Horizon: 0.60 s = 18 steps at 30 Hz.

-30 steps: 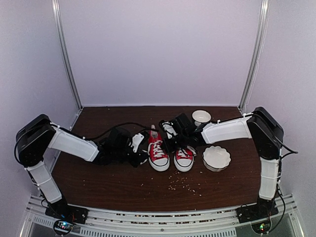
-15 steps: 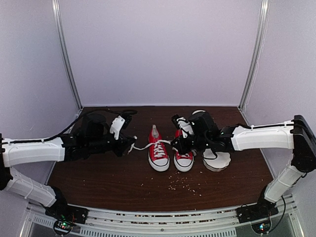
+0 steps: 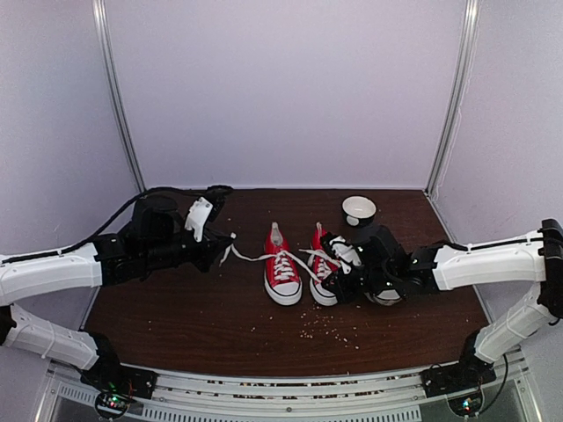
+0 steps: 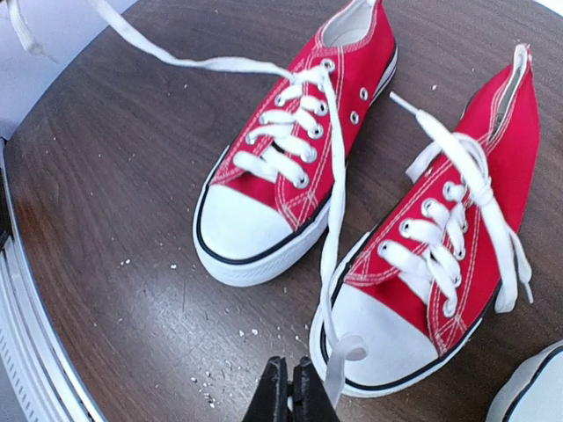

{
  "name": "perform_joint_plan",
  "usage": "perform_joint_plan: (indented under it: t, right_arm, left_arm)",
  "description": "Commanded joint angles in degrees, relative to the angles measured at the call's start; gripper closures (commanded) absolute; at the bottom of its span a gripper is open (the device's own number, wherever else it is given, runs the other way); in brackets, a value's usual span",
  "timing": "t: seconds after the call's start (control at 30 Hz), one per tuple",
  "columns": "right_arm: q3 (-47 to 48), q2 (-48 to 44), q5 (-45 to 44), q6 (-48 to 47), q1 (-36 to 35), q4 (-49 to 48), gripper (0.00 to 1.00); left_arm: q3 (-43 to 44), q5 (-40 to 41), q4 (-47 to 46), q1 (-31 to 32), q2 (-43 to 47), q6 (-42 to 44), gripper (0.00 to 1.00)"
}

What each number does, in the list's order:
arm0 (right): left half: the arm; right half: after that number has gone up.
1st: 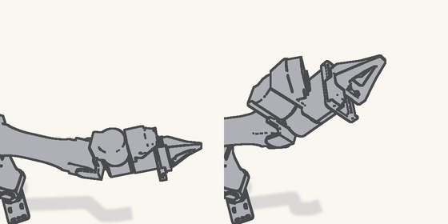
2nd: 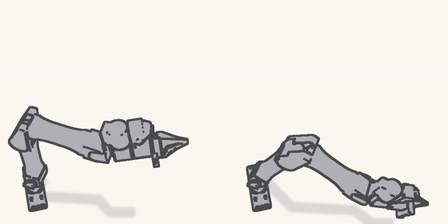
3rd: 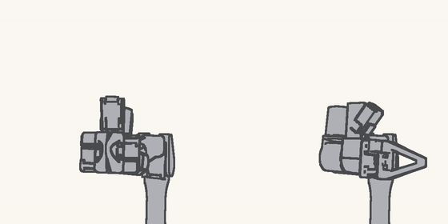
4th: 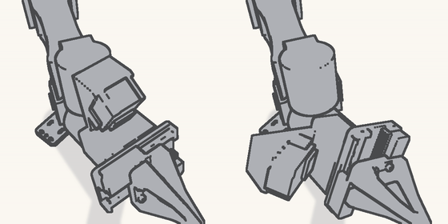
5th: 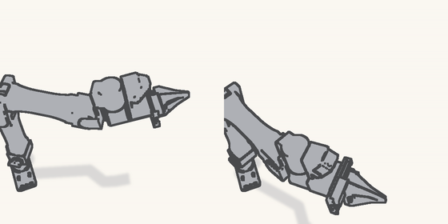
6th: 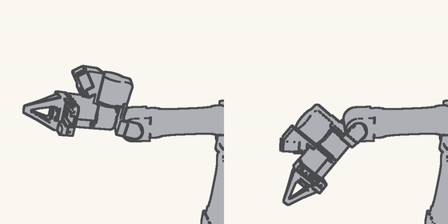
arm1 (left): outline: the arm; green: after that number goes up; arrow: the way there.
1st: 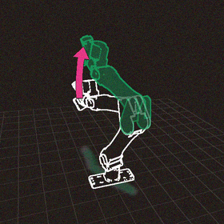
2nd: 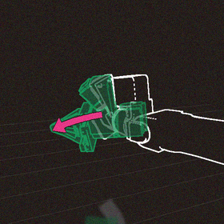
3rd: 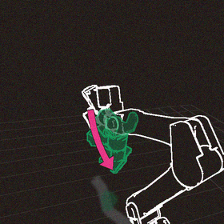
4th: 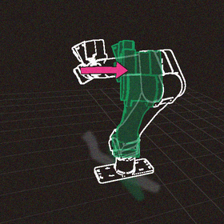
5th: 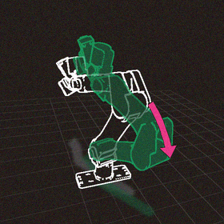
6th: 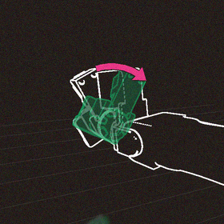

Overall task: Tie the shoes
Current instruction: Pass from the left arm to the right

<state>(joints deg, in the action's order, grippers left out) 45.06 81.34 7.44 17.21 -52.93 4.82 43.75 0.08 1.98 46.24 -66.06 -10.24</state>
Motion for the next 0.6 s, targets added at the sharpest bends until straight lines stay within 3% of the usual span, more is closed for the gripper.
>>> perform_joint_plan:
  t: [0.0,0.17,0.27,0.4,0.57]
  right_arm:
    - [-2.88,-2.11,2.12,0.02,-0.58,-1.21,0.92]
    - [0.49,-5.13,4.13,-8.53,-1.53,5.83,0.7]
    - [1.83,-5.6,6.84,-16.19,-1.76,1.7,0.62]
    - [5.44,-0.4,7.71,-24.62,-1.78,-7.44,0.59]
    - [10.92,6.45,6.93,-27.91,-1.82,-14.43,0.54]
  left_arm:
    - [-0.1,1.75,-6.22,0.27,1.15,1.63,1.0]
    - [-2.28,0.89,-8.2,0.26,3.21,3.61,1.0]
    - [-3.27,0.24,-9.99,0.26,3.31,4.78,1.0]
    - [-1.67,-3.42,-10.07,0.26,1.7,5.88,1.0]
    - [-0.59,-4.13,-10.9,0.34,1.11,6.18,1.0]
